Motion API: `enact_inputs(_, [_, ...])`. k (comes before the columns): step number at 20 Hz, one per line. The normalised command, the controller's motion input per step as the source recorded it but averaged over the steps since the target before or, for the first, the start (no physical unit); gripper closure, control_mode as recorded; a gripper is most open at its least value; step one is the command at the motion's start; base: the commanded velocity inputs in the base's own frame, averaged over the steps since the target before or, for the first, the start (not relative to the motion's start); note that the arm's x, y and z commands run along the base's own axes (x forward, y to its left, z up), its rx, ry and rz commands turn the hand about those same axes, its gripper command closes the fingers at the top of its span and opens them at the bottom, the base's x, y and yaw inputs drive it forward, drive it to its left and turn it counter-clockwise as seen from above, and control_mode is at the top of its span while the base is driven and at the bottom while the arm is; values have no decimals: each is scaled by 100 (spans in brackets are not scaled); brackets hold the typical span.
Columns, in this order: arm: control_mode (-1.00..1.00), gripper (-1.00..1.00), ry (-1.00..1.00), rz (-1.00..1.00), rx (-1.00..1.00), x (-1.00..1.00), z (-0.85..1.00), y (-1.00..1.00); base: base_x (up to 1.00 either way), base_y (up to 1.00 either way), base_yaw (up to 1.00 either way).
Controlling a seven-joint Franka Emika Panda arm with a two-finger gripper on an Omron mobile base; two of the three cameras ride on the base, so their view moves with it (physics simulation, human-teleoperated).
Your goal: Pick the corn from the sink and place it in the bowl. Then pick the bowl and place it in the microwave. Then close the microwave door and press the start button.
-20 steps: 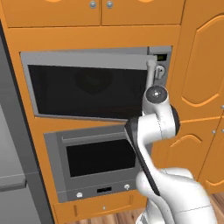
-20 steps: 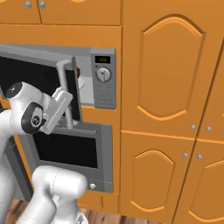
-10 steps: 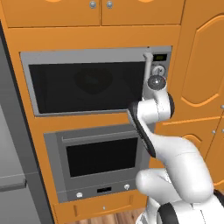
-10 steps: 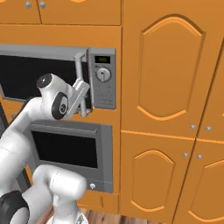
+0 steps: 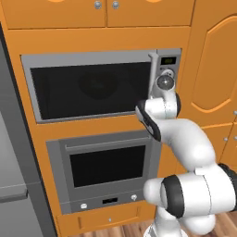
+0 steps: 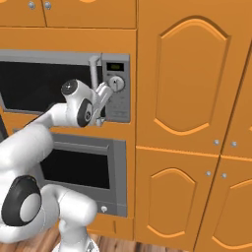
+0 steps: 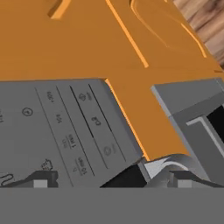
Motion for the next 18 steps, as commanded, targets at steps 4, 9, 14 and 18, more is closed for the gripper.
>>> enact_inputs(4, [-100, -100, 0, 1, 0, 75, 3, 0, 0, 0, 0])
enact_inputs(9, [-100, -100, -8, 1, 7, -47, 40, -13, 0, 0, 0])
enact_inputs(14, [-100, -100, -1, 4, 10, -74, 20, -45, 0, 0, 0])
enact_inputs(18, [-100, -100, -8, 0, 1, -75, -1, -30, 0, 0, 0])
